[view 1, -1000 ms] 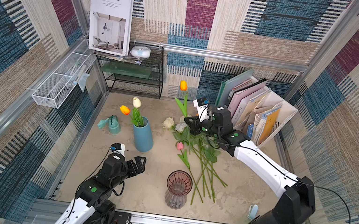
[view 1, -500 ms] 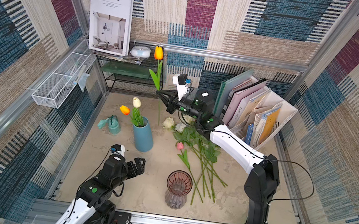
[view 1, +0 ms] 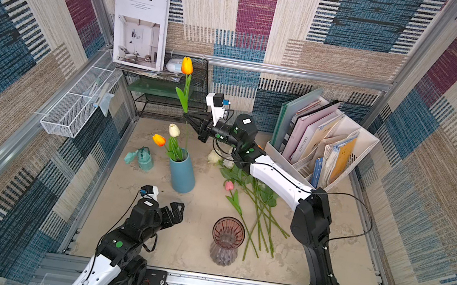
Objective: Arrange the flowers in different vases according to their variety
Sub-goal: Insert the flower into the vase.
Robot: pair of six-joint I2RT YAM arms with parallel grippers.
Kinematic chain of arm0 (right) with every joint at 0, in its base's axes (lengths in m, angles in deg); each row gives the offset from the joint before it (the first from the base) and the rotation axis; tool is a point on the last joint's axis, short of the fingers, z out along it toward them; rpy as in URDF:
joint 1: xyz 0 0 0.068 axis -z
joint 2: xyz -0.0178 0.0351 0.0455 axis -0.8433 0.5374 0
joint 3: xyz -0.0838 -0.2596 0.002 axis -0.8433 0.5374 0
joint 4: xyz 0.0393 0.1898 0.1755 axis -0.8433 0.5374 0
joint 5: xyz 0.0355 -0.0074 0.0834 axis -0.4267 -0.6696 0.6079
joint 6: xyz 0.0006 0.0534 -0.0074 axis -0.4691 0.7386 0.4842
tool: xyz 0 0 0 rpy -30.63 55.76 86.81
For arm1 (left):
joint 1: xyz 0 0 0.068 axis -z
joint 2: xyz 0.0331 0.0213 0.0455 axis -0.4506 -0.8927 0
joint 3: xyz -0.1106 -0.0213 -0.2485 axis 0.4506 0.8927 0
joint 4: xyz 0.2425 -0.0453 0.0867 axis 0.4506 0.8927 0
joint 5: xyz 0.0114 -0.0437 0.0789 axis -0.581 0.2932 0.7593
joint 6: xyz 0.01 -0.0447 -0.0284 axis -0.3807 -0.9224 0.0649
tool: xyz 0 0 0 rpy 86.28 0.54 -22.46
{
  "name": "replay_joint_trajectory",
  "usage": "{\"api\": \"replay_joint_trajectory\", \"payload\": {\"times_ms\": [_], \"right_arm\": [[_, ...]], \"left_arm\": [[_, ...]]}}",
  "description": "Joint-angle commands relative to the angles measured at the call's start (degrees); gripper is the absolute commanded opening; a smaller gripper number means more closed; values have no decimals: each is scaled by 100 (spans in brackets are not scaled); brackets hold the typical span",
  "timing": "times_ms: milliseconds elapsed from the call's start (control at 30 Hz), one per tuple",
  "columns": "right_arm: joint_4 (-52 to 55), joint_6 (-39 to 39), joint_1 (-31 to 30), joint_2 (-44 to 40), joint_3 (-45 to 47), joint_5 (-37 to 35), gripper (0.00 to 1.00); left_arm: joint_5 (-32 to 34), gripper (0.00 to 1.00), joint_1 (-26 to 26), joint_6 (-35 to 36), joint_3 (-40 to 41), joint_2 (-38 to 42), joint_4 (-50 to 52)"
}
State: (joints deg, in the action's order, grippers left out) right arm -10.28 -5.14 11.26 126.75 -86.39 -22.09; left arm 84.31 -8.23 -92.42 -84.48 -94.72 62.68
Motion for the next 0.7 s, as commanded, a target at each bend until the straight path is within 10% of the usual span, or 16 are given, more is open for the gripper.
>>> {"api": "replay_joint_trajectory", "payload": {"times_ms": [0,200,667], "right_arm": [[-246,110,-26,159,-102,92,0],[-226,71,-78,277,74,132,0],[-257,84,-95,-453,1084,212,44]], "left_arm": [[41,99,-13,32,8,52,58],[67,99,-9,35,-13,192,168],[-25,99,-17,-50,-228,234,408]]}}
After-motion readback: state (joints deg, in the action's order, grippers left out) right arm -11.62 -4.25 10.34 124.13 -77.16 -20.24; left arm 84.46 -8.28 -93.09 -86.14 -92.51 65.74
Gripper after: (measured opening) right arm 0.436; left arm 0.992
